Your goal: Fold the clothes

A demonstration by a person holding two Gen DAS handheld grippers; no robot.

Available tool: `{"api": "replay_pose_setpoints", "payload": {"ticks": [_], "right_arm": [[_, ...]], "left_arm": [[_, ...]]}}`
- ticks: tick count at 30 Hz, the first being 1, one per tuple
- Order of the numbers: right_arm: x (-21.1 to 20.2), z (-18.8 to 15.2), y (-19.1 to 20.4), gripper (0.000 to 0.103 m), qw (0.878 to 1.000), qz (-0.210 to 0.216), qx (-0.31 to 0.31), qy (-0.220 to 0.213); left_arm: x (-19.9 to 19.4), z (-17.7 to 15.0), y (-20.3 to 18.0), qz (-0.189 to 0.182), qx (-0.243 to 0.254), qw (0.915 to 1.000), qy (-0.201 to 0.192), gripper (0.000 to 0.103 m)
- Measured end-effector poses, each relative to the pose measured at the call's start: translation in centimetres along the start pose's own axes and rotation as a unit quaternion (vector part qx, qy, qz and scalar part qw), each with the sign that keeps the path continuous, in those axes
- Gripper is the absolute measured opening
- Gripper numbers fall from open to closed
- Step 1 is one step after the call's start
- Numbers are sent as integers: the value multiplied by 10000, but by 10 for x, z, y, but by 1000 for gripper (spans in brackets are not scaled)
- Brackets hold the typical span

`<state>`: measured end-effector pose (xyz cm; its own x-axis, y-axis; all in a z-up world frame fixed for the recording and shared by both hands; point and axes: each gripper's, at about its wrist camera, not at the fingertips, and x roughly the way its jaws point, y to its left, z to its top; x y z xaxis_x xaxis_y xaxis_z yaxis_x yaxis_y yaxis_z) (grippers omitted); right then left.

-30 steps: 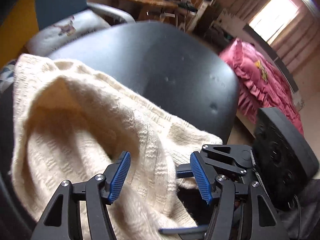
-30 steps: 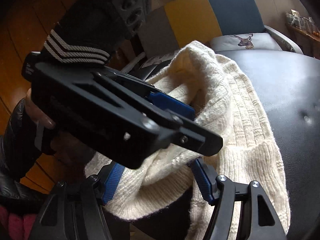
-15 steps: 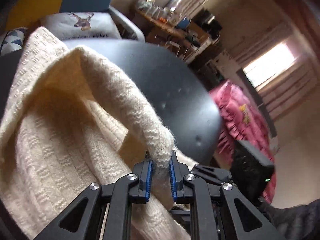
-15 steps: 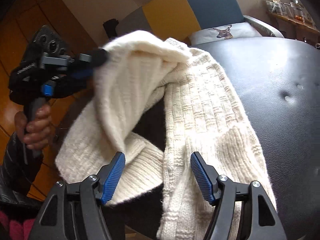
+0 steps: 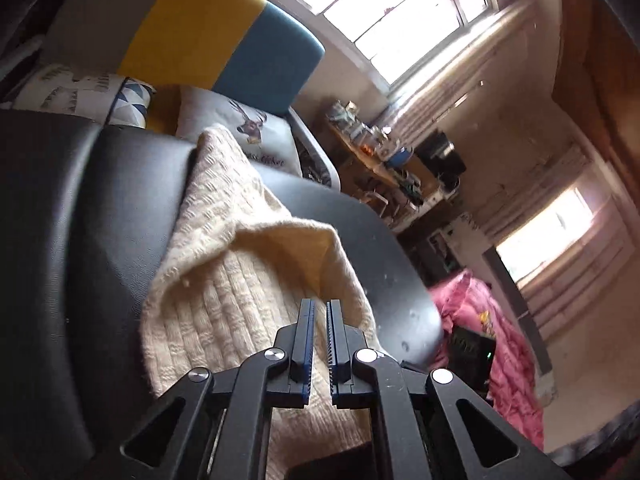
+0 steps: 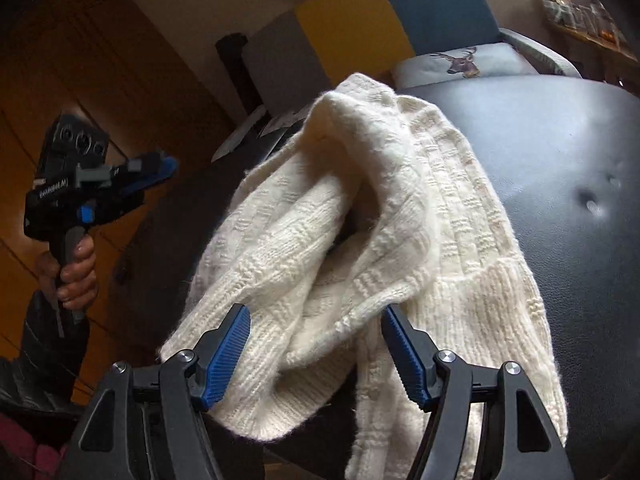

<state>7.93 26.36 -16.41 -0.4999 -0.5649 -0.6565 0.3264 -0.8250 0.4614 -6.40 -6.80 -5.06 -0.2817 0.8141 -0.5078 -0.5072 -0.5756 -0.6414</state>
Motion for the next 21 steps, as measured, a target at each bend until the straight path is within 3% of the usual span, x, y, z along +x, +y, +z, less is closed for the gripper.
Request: {"api": "replay_pose_setpoints", "payload": {"ticks": [1,2,3,5,7,9,13,14,15,16,19,21], "right_arm": [[3,1,6,70,9999,32,-127,49],[6,-1,11,70,9997,-5,-214,106],[9,-2,15,70,9994,-41,-299,162],[12,-7,18,70,9994,-22,-278,199],[14,-11,18,72,9994,19,-236,233],[15,-14,17,74,9995,8,-233,215],[13,-16,10,75,9998,30,-111,176],[11,-17,9,75,9998,25,-98,149],[8,-17,7,75,9999,21,-85,123],[6,-17,6,75,9999,16,-73,95],[-5,-15,1,75,10000,-42,-31,-50],[-13,-10,-4,75,9998,-55,41,-203]], "left_arm": [[15,0,-10,-47,153,9997,193,11],[29,1,-21,-93,306,9987,387,21],[44,1,-31,-140,459,9972,580,40],[75,0,-57,-215,815,9917,975,57],[111,-2,-81,-123,1189,9824,1438,58],[148,-6,-93,312,1413,9702,1941,61],[206,-22,-92,831,1506,9460,2749,61],[210,-26,-90,891,1535,9443,2772,51],[215,-29,-89,950,1564,9425,2795,15],[218,-32,-87,990,1569,9417,2806,11],[203,-27,-80,716,1229,9589,2454,11],[175,-15,-70,269,836,9766,1966,11]]}}
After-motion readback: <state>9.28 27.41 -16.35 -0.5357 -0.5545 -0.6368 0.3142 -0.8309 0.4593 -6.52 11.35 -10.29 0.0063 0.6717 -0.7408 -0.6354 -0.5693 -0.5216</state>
